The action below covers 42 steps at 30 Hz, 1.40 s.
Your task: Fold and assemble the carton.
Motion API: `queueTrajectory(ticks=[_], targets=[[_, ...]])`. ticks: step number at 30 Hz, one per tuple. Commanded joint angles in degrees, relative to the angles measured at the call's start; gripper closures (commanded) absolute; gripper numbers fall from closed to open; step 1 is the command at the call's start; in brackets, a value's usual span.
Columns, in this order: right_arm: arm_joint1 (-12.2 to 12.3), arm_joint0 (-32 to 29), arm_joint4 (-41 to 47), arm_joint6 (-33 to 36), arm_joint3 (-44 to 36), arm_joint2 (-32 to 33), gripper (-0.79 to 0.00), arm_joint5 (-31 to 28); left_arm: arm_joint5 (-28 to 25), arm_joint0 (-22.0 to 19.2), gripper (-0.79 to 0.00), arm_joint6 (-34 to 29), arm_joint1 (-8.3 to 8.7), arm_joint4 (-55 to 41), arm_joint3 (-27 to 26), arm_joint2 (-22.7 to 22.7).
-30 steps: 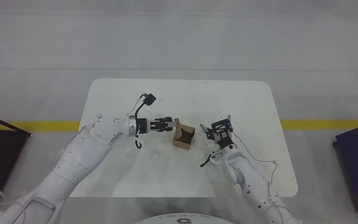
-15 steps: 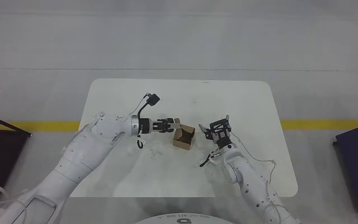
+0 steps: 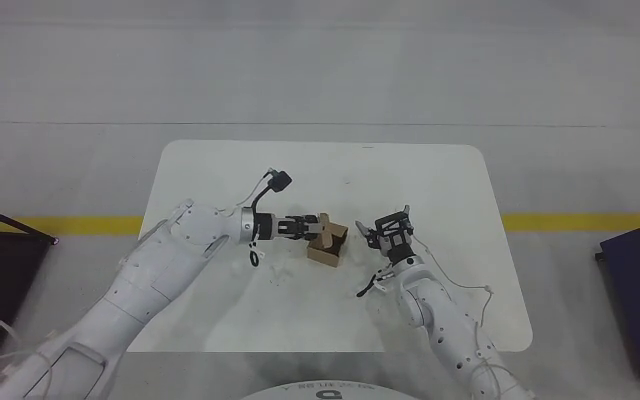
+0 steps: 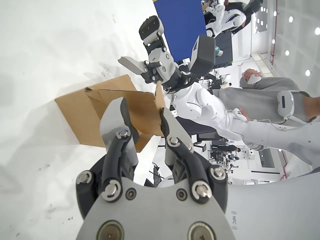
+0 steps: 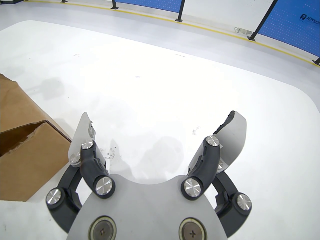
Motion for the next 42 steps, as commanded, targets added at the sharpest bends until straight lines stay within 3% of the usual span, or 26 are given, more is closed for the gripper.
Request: queueTrajectory(ticks=[1, 3, 7, 10, 12, 21, 24, 27, 28, 30, 31, 35, 42], targets=[[-0.1, 0.0, -0.1, 0.1, 0.1, 0.1, -0.785, -0.2, 0.0, 0.0, -0.203, 0.0, 0.01, -0.1, -0.1, -0.2], [-0.2, 0.1, -0.2, 0.1, 0.1, 0.2, -0.785, -0.3, 0.0, 0.3, -0.329, -0.2, 0.02, -1.1, -0.3, -0.4], [-0.3, 0.1, -0.4, 0.1, 0.1, 0.3, -0.785, -0.5, 0.4, 0.4, -0.391, -0.6, 0.14, -0.5, -1.2, -0.9], [-0.5, 0.1, -0.6, 0.1, 0.1, 0.4, -0.785, -0.6, 1.1, 0.4, -0.705, -0.6, 0.11, 0.0, -2.0, -0.8], [-0.6, 0.0, -0.7, 0.1, 0.0, 0.5, -0.785, -0.7, 1.7, 0.2, -0.770, -0.5, 0.05, 0.7, -2.3, -0.6], [-0.9, -0.5, -0.8, -0.1, 0.0, 1.3, -0.785, -1.1, 3.1, -0.5, -0.785, -0.5, -0.47, 1.4, -1.9, 0.6], [-0.9, -0.6, -0.9, -0.1, 0.0, 1.5, -0.785, -1.3, 3.1, -0.9, -0.705, -0.5, -0.67, 1.9, -1.3, 1.1], [-1.1, -0.7, -1.0, -0.1, -0.1, 1.7, -0.785, -1.4, 2.9, -1.3, -0.545, -0.4, -0.89, 2.0, -0.7, 1.5], [-1.1, -0.7, -1.0, -0.1, -0.1, 1.7, -0.785, -1.4, 3.0, -1.4, -0.529, -0.4, -0.95, 2.1, -0.4, 1.6], [-1.2, -0.8, -1.1, -0.1, -0.1, 1.8, -0.785, -1.5, 2.9, -1.6, -0.376, -0.4, -1.07, 2.1, -0.1, 1.8], [-1.2, -0.8, -1.1, -0.1, -0.1, 1.9, -0.785, -1.5, 2.9, -1.6, -0.366, -0.4, -1.12, 2.1, 0.1, 1.8], [-1.3, -0.9, -1.3, -0.1, 0.1, 2.1, -0.785, -1.6, 2.7, -1.8, -0.139, -0.6, -1.28, 2.3, 0.7, 2.1], [-1.6, -1.0, -1.3, 0.0, 0.1, 2.5, -0.785, -2.0, 2.4, -1.7, 0.000, -0.4, -1.29, 2.5, 1.5, 1.6]])
